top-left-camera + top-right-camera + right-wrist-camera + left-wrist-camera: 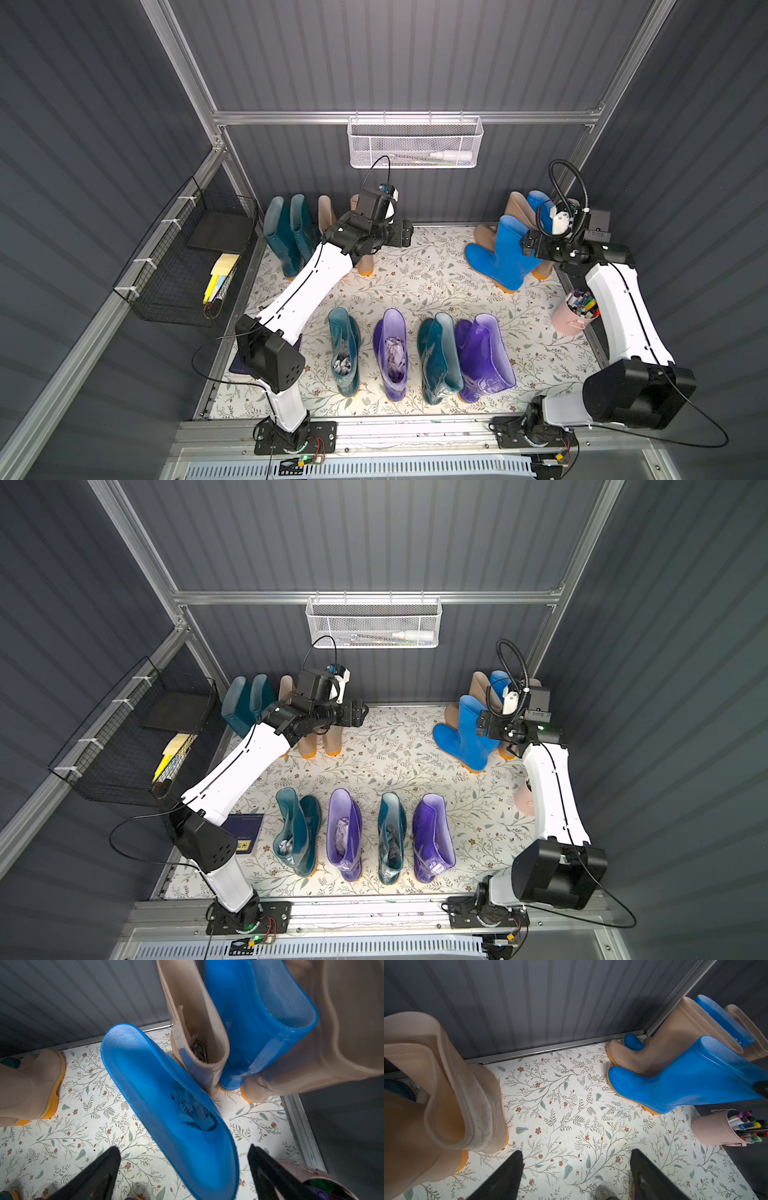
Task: Match and arrange rain boots in pairs
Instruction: Pick up the rain boot at the center of the board.
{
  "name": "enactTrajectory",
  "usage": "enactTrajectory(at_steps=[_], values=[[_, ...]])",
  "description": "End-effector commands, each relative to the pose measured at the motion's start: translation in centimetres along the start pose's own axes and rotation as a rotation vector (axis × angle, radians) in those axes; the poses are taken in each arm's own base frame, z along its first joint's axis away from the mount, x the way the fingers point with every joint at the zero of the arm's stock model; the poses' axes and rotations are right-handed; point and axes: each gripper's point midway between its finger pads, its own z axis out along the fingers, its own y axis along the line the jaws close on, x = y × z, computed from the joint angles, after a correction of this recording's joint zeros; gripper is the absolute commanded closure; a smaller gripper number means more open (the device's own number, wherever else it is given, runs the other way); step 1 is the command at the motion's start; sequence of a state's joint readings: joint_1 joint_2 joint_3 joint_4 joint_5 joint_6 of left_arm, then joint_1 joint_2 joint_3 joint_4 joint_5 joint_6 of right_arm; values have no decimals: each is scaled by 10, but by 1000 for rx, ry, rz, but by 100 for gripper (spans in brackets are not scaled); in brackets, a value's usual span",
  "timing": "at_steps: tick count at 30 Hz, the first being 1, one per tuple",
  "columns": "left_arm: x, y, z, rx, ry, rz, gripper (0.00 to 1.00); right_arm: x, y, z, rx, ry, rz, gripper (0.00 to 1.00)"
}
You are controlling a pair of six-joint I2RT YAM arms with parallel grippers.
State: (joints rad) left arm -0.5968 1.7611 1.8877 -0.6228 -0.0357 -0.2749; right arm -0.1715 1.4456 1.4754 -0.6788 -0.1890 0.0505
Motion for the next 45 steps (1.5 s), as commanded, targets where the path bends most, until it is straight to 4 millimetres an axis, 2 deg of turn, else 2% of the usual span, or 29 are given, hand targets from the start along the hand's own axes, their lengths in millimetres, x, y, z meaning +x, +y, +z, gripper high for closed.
enactTrajectory(at_steps=[1, 9, 16, 20, 24, 29, 34, 36, 45], values=[[-9, -8, -15, 27, -39, -11, 16, -8, 5, 1, -36, -4, -18, 2], [-2, -6, -13, 18, -15, -14, 15, -6, 8, 9, -60, 24, -12, 10], [1, -4, -13, 11, -7, -33, 14, 0, 10, 14, -73, 49, 0, 25], [0, -5, -14, 16, -9, -31, 14, 1, 13, 12, -84, 48, -2, 43], [0, -6, -14, 19, -9, -31, 15, -1, 17, 11, -99, 45, -3, 68], [0, -6, -14, 18, -6, -28, 15, -4, 26, 9, -127, 41, -5, 81], [-1, -5, -15, 13, -9, -24, 16, -11, 55, 4, -259, 21, -13, 97], [-1, -5, -15, 15, -11, -25, 16, -12, 63, 7, -296, 25, -10, 100], [-1, -5, -18, 14, -13, -23, 17, -20, 98, 7, -375, 16, -58, 100]])
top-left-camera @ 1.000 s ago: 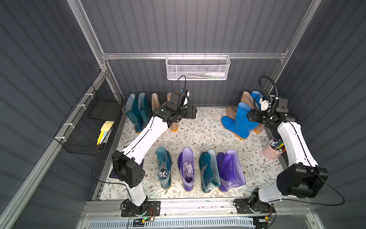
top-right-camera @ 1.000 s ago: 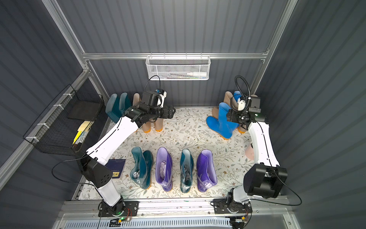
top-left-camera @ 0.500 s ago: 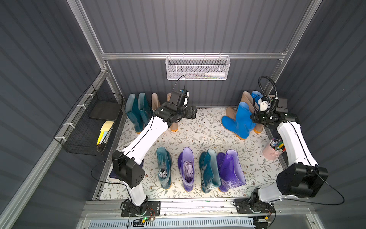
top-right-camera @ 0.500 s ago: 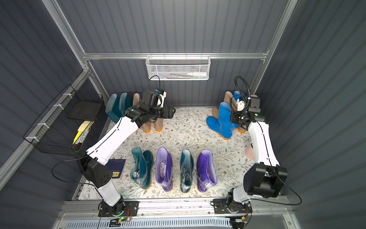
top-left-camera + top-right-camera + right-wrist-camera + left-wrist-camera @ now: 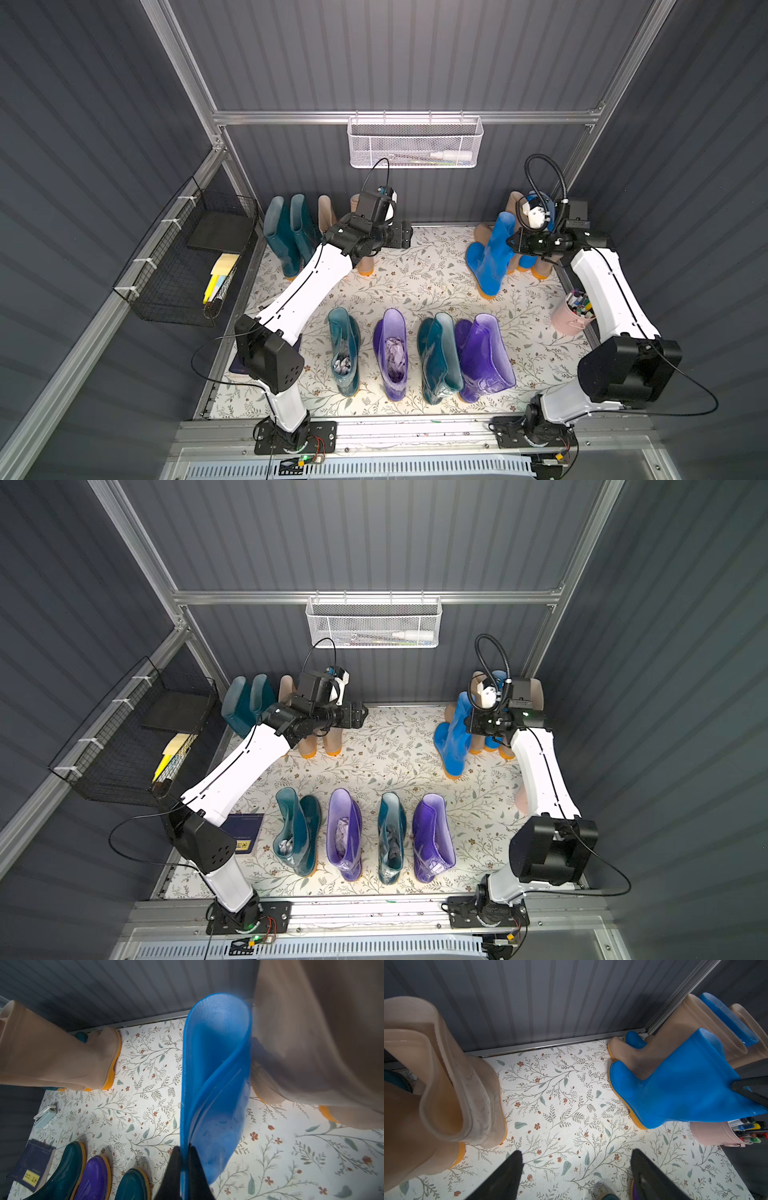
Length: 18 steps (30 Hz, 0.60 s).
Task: Match and arrange rain boots in pairs
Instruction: Pick up the rain boot at the center of the board.
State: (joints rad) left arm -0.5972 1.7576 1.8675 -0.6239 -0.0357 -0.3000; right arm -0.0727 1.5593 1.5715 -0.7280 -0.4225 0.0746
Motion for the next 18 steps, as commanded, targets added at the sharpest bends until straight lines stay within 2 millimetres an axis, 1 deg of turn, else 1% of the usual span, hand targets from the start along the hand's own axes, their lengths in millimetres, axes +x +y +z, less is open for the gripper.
enactTrajectory(at_steps=[1, 6, 11, 15, 18], values=[[-7, -7, -21, 19, -31, 2, 17, -27, 28, -9, -83, -88, -57, 100], [-8, -6, -25, 16, -36, 3, 17, -38, 51, -6, -117, -118, -96, 100], [-6, -5, -26, 11, -30, 2, 17, -46, 78, -1, -148, -136, -139, 100], [-7, -4, -29, 6, -35, 2, 16, -54, 96, 3, -177, -164, -149, 100], [-6, -4, -28, 7, -33, 3, 16, -57, 109, 5, -201, -166, -158, 100]])
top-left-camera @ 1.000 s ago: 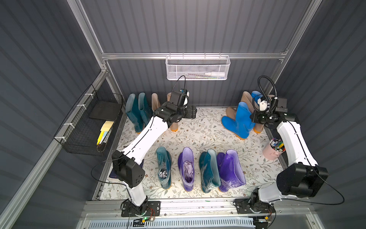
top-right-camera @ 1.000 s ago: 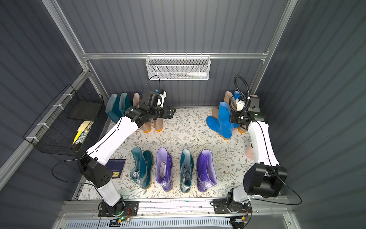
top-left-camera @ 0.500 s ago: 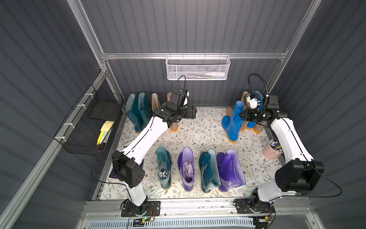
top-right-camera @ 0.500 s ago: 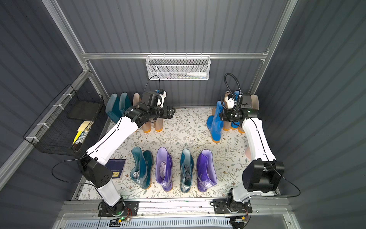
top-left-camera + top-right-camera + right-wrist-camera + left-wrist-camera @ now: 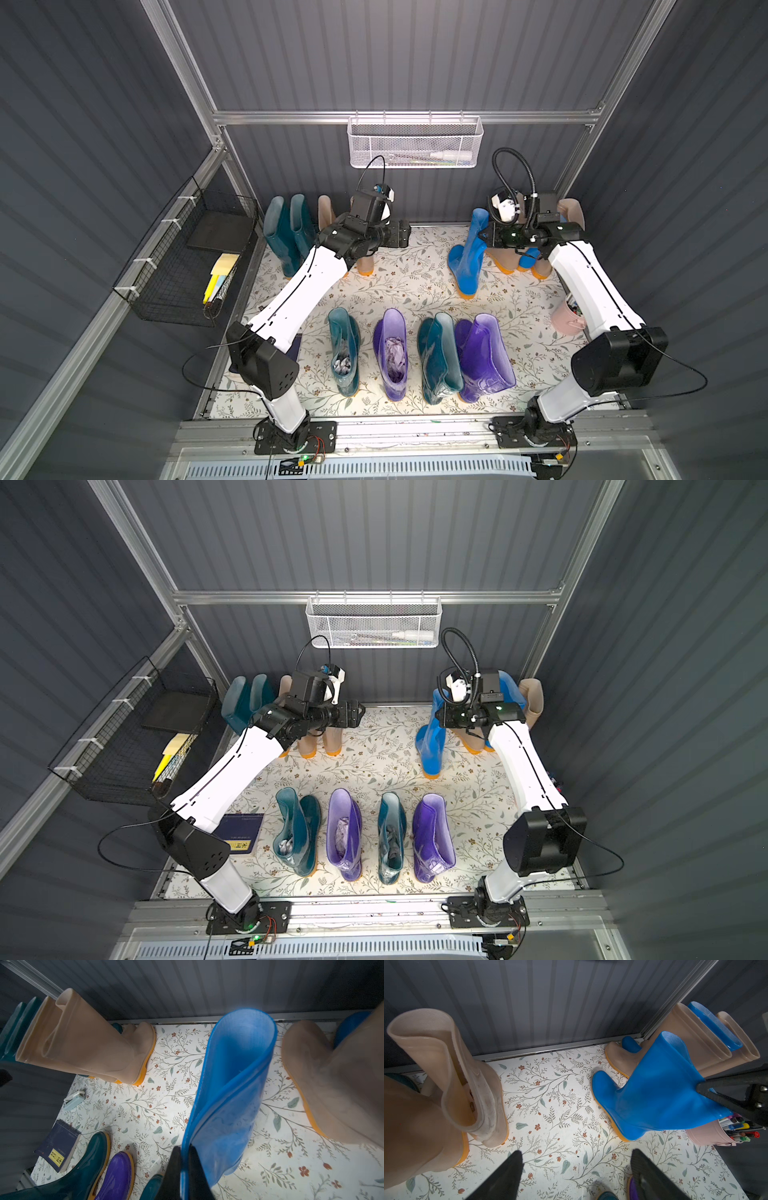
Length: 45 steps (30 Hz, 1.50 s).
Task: Match and arrange rain boots in pairs
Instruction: Pick up the rain boot at the center of the board, then place the rain boot at the center of the board.
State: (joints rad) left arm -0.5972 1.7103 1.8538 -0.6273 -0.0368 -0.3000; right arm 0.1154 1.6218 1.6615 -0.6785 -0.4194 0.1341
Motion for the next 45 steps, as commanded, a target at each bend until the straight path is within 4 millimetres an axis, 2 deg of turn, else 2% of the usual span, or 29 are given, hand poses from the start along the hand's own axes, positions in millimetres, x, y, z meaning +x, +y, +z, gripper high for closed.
enactTrajectory(at_steps=[1, 7, 14, 21, 31, 34, 45], values=[[1, -3, -9, 1, -1, 4, 16, -48, 31, -14, -67, -159, -82, 100], [3, -2, -8, -1, 9, 12, 15, -47, 56, 1, -119, -157, -88, 100], [6, 0, -10, -10, 14, 15, 15, -57, 81, 22, -142, -175, -78, 100], [9, 5, -20, -31, 6, 33, 14, -66, 111, 41, -148, -186, -107, 100], [12, 19, -39, -95, -19, 56, 12, -85, 137, 74, -57, -208, -159, 100], [11, 24, -48, -125, -35, 61, 11, -90, 142, 89, -35, -215, -158, 100], [19, 46, -67, -200, -44, 72, 8, -101, 173, 134, -44, -252, -138, 100]])
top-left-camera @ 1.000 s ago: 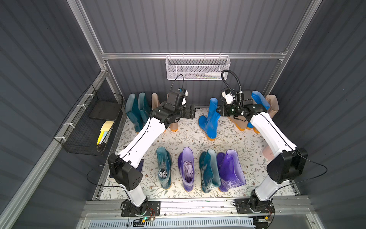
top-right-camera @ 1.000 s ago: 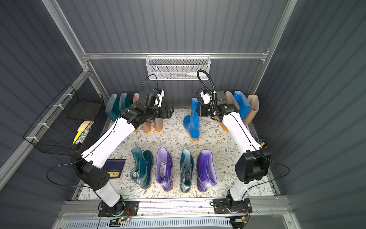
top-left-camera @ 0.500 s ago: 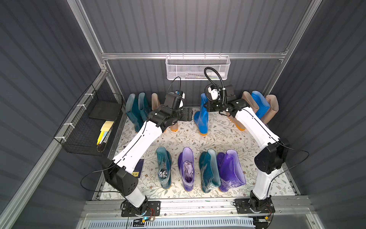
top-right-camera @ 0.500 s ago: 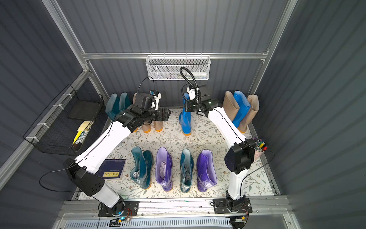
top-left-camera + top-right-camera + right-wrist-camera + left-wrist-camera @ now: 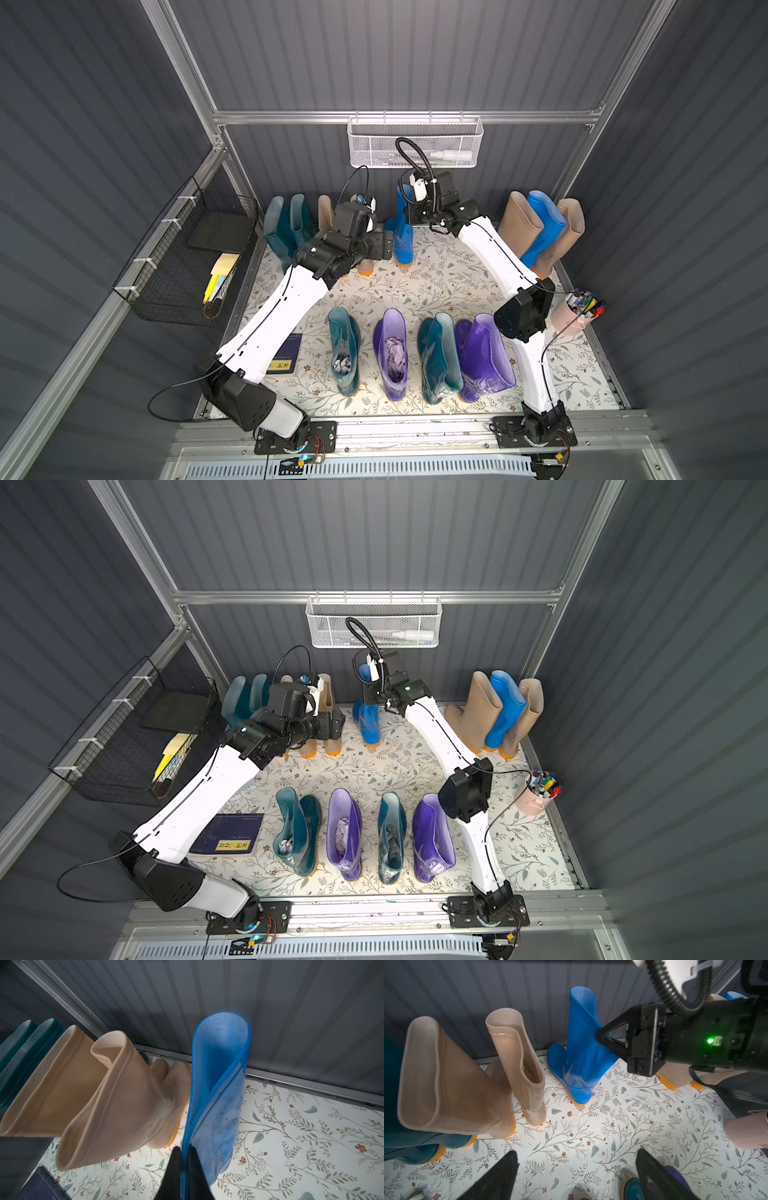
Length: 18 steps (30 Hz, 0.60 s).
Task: Match and arrange rain boots in pairs
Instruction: Place the rain boot at the center of the board.
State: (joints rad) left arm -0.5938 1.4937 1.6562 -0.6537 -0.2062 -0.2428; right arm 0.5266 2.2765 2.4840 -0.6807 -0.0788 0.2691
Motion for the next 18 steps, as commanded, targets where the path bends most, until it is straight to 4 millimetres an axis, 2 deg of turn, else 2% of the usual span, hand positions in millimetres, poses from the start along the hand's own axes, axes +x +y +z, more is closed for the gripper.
enactTrajectory(at_steps=[1, 12, 18], values=[[1, 12, -11, -33, -7, 14, 8, -46, 20, -20, -27, -162, 12, 100], [4, 25, -17, -45, -11, -5, 8, -42, 41, -7, -100, -166, 67, 100], [5, 26, -17, -41, -11, -14, 8, -43, 52, -11, -130, -168, 67, 100]])
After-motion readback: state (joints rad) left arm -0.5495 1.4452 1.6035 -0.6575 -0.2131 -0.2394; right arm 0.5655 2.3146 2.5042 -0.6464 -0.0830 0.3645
